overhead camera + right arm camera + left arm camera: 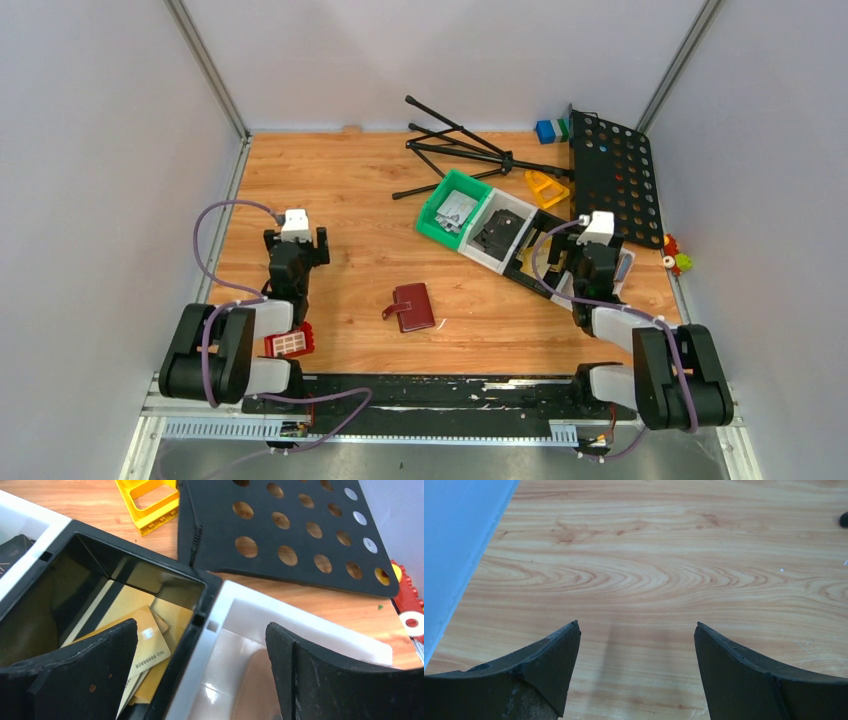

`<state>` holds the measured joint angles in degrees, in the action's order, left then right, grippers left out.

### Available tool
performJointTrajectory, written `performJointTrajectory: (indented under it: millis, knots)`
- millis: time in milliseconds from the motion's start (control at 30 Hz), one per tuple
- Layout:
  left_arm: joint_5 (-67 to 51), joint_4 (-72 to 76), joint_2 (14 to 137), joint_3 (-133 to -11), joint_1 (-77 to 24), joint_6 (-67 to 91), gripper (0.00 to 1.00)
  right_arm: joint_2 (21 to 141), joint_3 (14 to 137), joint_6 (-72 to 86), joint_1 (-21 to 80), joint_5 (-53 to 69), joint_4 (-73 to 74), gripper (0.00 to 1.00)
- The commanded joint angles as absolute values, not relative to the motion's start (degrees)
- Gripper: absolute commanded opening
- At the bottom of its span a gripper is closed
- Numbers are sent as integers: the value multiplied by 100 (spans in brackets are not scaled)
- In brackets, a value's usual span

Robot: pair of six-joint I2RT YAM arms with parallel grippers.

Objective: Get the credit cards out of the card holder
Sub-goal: Reset both arms

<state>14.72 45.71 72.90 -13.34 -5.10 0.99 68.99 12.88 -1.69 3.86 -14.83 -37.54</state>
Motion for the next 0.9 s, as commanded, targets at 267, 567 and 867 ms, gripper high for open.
performJointTrajectory:
  millis: [267,567,867]
  knots:
    - [1004,5974,7788,-1155,-475,-300,100,7932,1469,-543,347,-1116,-5297,97]
    - [1034,6020,7813,-1150,-475,-282,100,7963,1417,-562,325,-1081,-5461,100]
    - [1037,6005,7813,-1152,-475,-288,100,7967,1419,-563,325,-1083,-5462,100]
